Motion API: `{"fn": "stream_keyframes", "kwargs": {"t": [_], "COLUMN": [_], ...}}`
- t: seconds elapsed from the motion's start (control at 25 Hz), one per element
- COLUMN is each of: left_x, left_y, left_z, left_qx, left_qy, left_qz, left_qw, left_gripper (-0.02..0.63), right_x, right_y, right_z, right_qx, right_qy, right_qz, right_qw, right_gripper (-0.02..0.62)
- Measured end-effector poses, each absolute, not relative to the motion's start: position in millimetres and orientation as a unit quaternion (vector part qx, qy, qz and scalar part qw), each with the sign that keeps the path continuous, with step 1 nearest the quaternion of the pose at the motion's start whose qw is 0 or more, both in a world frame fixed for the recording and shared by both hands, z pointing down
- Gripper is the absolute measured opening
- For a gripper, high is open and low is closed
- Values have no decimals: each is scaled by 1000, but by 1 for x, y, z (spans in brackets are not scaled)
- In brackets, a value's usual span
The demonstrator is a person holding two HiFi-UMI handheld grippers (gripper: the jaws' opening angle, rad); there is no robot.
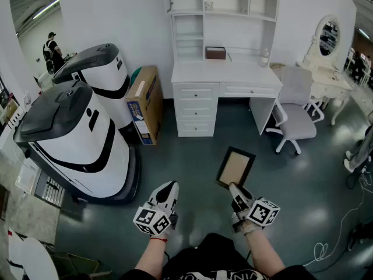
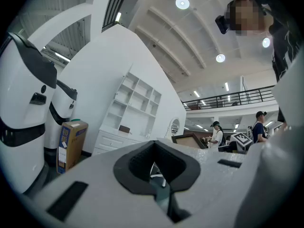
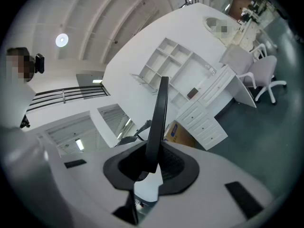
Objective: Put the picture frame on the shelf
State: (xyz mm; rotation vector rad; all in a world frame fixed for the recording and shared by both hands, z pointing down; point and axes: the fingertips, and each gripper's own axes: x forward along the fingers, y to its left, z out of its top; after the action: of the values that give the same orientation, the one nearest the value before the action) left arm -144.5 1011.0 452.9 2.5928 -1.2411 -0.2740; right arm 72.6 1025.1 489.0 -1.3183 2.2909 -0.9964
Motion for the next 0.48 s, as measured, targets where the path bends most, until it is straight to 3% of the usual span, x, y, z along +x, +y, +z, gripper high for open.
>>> {"fn": "stream_keyframes", "kwargs": {"t": [0.12, 0.48], "left_x": [-139, -125], "left_y": [1004, 963], "left_z": [453, 473], "left_qx": [892, 892], "left_qy": [-422, -424], "left_qz": [-94, -71], "left_qw": [131, 137], "left_gripper": [3, 3], "right_x": [77, 96], "right_y": [1011, 974], "right_z": [487, 511], "right_qx": [-481, -512], "right_qy": [780, 763], "right_qz": [-356, -367], "right_qw": [187, 145], "right_gripper": [58, 58]}}
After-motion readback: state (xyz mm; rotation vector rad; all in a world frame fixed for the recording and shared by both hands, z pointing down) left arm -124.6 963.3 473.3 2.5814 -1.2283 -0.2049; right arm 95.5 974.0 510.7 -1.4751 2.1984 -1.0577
